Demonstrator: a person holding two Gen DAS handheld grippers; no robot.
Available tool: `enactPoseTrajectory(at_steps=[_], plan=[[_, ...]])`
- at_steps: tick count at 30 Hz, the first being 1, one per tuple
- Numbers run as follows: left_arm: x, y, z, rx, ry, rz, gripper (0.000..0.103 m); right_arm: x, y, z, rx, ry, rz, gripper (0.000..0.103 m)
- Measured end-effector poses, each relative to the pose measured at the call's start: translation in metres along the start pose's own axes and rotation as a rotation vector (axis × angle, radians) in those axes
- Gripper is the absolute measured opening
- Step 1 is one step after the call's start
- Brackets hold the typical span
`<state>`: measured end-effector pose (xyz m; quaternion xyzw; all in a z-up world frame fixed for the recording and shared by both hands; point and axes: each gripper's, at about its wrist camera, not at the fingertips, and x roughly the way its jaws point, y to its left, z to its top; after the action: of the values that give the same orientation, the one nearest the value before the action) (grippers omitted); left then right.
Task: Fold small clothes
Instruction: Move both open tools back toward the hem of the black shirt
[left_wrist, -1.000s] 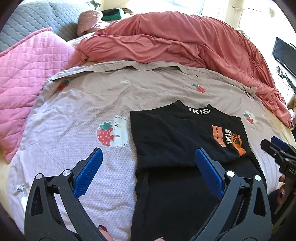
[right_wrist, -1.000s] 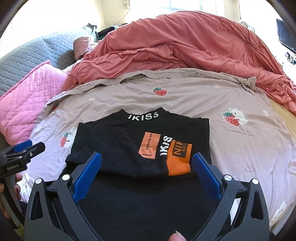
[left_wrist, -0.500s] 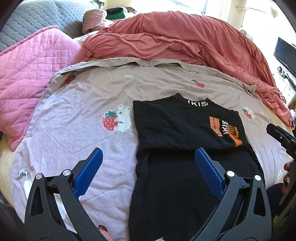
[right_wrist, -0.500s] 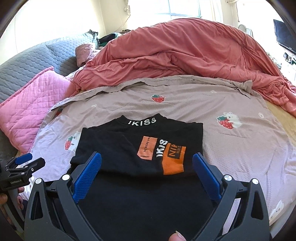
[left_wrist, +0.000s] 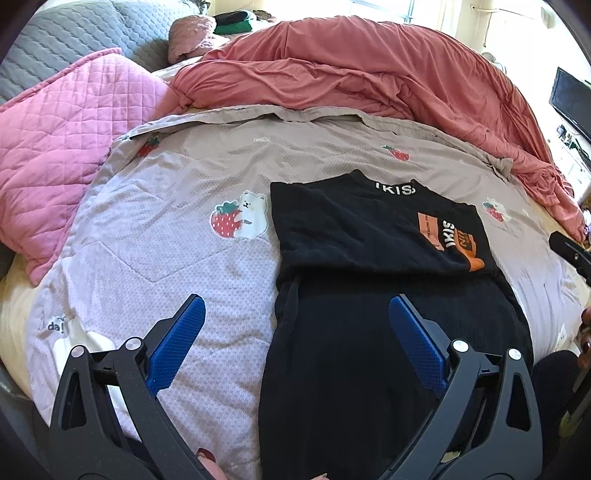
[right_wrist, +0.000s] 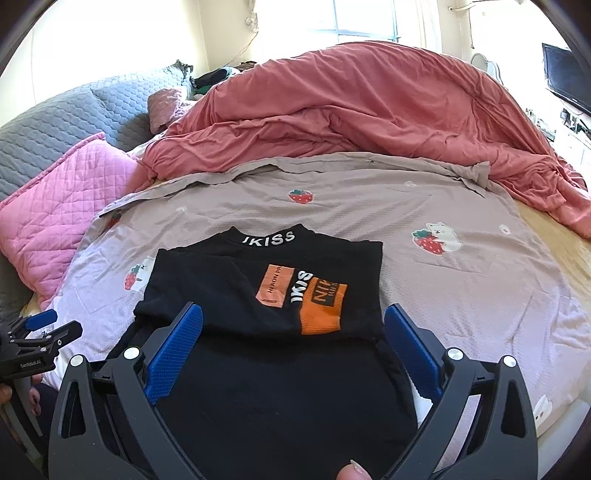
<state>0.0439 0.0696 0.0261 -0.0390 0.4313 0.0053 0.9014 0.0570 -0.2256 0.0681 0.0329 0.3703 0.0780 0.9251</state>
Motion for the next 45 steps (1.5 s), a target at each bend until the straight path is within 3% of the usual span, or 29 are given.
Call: enactPoseTrajectory(at_steps=[32,45], plan=[[-0.005,0.003,-0.034,0.029,0.077,0.039,0.094,-0.021,-0.071,-0.038,0.062,0.055,-0.059,0.098],[0.007,0.012,-0.054,0.009,0.166,0.045,0.094,-0.018,-0.098,-0.066,0.095,0.155,-0.088,0.098]])
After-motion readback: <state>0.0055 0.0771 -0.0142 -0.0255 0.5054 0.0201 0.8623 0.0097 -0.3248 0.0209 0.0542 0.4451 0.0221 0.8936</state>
